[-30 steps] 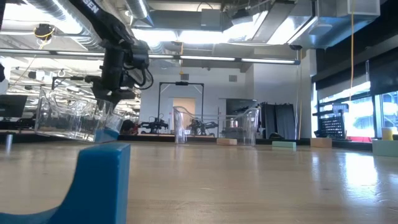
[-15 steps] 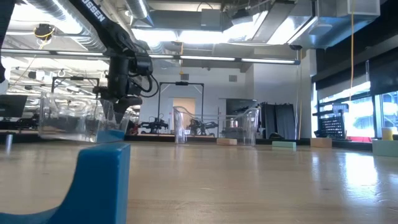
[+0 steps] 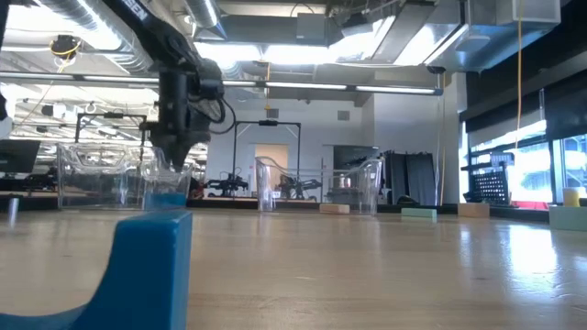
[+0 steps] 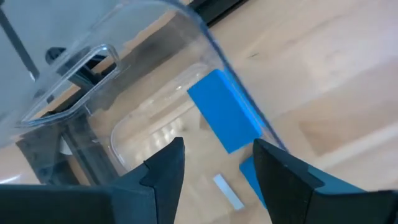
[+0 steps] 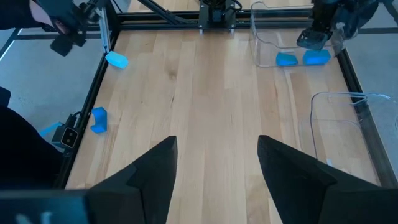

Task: Sort & place blocks by color
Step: Put the middle right light blue block into the bottom transparent bin

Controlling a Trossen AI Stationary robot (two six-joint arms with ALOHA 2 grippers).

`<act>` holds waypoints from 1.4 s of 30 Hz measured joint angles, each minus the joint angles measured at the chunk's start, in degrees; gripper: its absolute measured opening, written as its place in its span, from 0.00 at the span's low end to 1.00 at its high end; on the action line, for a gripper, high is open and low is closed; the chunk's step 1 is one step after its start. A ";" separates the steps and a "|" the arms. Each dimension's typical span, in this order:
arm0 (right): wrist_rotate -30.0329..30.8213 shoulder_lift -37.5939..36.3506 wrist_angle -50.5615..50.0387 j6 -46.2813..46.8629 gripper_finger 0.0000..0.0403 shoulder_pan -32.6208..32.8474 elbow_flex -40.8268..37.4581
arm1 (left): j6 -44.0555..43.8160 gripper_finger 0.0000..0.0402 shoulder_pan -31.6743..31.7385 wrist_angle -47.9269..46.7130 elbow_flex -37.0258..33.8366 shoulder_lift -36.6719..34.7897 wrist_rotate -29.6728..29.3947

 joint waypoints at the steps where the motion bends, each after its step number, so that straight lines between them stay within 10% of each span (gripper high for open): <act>1: 0.02 0.00 0.06 0.00 0.55 0.00 0.00 | 0.00 0.45 -0.53 -0.29 0.00 -1.16 0.05; 19: 0.00 0.31 6.94 10.79 0.55 0.00 0.01 | -4.56 0.45 -17.70 -3.03 0.00 -22.16 1.11; 28: 16.89 3.24 -7.52 34.31 0.55 -3.87 0.02 | -7.59 0.45 -26.78 -5.46 0.00 -23.84 0.87; 42: 18.20 14.64 -22.37 40.07 0.55 -18.40 0.02 | -9.33 0.45 -33.94 -11.72 0.00 -23.84 0.81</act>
